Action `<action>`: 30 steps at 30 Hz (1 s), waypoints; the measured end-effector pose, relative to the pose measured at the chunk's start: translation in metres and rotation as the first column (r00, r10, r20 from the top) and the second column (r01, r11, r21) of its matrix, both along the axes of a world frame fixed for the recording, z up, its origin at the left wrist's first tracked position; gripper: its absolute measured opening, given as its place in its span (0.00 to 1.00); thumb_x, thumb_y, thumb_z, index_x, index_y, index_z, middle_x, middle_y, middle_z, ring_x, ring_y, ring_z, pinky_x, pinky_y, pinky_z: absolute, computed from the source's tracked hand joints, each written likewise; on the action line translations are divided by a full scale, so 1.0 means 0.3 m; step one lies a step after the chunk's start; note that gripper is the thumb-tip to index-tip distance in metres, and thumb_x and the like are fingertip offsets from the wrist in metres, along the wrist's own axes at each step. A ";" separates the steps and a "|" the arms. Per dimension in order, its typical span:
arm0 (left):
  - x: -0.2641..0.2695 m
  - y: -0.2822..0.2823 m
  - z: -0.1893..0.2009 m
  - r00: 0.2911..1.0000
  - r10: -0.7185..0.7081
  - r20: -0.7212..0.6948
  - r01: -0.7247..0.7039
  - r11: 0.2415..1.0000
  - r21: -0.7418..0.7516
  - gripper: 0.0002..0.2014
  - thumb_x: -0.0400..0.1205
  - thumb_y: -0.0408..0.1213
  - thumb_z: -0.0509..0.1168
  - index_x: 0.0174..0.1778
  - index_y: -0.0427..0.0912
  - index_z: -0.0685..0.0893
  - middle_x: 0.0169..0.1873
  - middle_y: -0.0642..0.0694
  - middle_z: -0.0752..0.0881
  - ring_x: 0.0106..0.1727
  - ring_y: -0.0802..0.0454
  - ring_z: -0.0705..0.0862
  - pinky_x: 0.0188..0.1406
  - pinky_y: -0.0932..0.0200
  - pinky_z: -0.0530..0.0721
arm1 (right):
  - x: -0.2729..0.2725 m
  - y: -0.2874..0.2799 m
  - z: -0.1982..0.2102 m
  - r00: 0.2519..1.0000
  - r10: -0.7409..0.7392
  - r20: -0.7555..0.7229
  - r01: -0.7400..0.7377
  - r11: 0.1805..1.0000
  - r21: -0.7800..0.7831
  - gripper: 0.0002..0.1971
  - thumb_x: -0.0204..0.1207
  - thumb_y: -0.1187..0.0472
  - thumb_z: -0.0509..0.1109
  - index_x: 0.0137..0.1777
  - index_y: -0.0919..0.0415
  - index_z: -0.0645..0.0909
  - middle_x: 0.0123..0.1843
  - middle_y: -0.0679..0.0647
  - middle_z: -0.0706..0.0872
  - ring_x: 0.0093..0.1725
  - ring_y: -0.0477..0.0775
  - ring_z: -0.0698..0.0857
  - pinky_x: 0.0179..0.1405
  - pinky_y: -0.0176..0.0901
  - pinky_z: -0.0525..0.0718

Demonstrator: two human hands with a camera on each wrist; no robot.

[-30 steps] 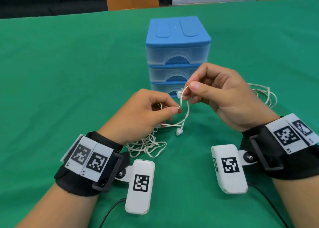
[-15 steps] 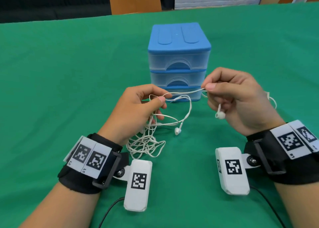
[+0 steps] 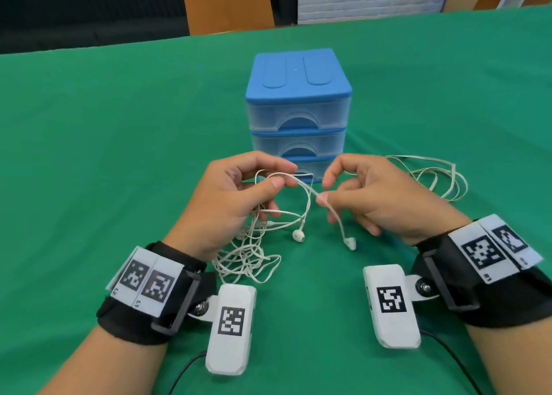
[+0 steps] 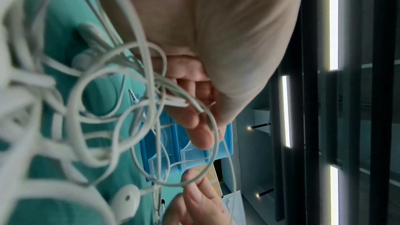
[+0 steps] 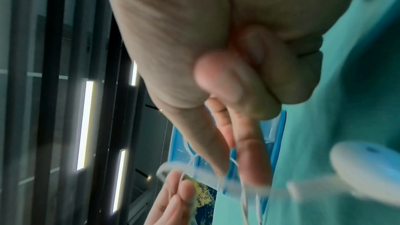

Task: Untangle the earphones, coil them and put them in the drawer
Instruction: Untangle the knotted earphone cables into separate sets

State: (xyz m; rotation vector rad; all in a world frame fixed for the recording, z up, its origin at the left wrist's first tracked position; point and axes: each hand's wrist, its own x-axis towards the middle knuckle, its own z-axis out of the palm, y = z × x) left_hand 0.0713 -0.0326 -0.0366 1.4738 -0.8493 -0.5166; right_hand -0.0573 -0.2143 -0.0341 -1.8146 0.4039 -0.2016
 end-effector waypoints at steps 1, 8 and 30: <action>0.001 0.002 -0.001 1.000 -0.022 -0.006 0.022 1.000 -0.016 0.08 0.83 0.27 0.69 0.55 0.40 0.89 0.47 0.42 0.93 0.29 0.54 0.83 0.30 0.64 0.82 | 0.005 -0.002 -0.004 0.999 -0.046 0.024 0.045 0.999 0.005 0.13 0.76 0.61 0.78 0.51 0.63 0.76 0.38 0.65 0.91 0.13 0.51 0.65 0.14 0.32 0.63; 0.021 0.016 -0.008 0.971 -0.225 -0.080 0.219 0.973 -0.075 0.20 0.75 0.39 0.65 0.61 0.38 0.89 0.55 0.34 0.90 0.36 0.48 0.86 0.34 0.62 0.83 | 0.023 0.014 -0.027 1.000 -0.010 0.008 0.009 0.991 0.132 0.16 0.73 0.68 0.80 0.57 0.63 0.79 0.44 0.68 0.91 0.21 0.55 0.80 0.15 0.27 0.68; 0.013 -0.002 -0.009 0.990 -0.024 0.140 0.006 0.992 0.125 0.11 0.88 0.40 0.65 0.48 0.42 0.93 0.31 0.51 0.83 0.29 0.45 0.68 0.25 0.50 0.61 | 0.014 -0.001 -0.012 0.953 -0.043 0.301 0.056 0.998 -0.032 0.14 0.71 0.68 0.81 0.55 0.63 0.84 0.39 0.64 0.93 0.37 0.55 0.89 0.34 0.40 0.79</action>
